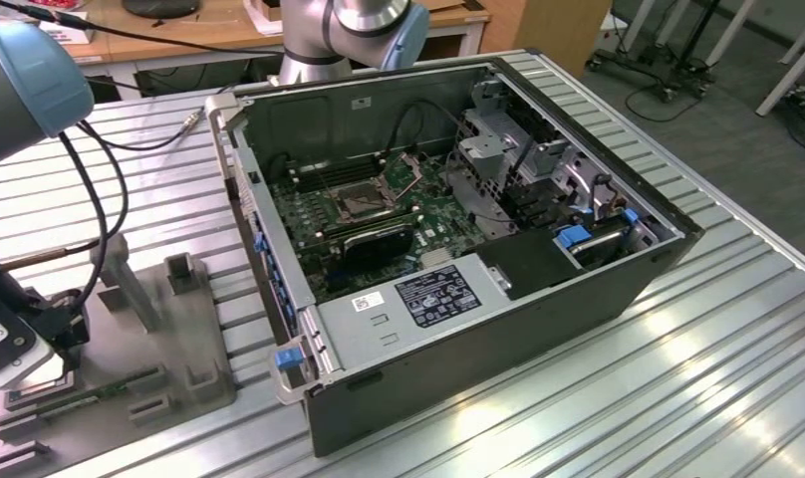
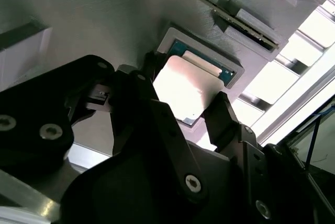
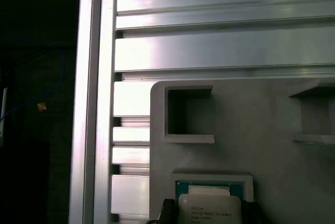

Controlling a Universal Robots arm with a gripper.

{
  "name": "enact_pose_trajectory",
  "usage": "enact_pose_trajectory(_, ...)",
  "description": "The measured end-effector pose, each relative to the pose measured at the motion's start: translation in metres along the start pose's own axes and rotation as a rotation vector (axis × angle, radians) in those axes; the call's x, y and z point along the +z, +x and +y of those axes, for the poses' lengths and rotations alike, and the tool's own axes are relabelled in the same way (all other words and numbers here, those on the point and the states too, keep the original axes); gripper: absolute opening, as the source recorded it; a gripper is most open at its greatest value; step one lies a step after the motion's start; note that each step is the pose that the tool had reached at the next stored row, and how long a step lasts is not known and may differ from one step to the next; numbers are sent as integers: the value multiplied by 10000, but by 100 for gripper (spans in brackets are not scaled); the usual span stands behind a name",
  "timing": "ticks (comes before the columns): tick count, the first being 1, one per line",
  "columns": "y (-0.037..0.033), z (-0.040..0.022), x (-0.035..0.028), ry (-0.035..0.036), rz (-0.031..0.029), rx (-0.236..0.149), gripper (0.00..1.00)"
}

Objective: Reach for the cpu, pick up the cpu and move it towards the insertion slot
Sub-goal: 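Pick up the cpu and move it towards the insertion slot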

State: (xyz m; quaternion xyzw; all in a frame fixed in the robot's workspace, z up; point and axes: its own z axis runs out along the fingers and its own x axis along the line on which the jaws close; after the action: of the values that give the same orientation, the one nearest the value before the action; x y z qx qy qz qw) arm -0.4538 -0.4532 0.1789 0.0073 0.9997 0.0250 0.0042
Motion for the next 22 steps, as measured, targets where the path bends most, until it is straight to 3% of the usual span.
enact_pose_trajectory(15,20,1,6,-9,1,-3,64)
enact_pose_trajectory(17,20,1,6,-9,1,-3,62)
enact_pose_trajectory(18,20,1,6,-9,1,-3,56)
enact_pose_trajectory(22,19,1,6,-9,1,-3,56)
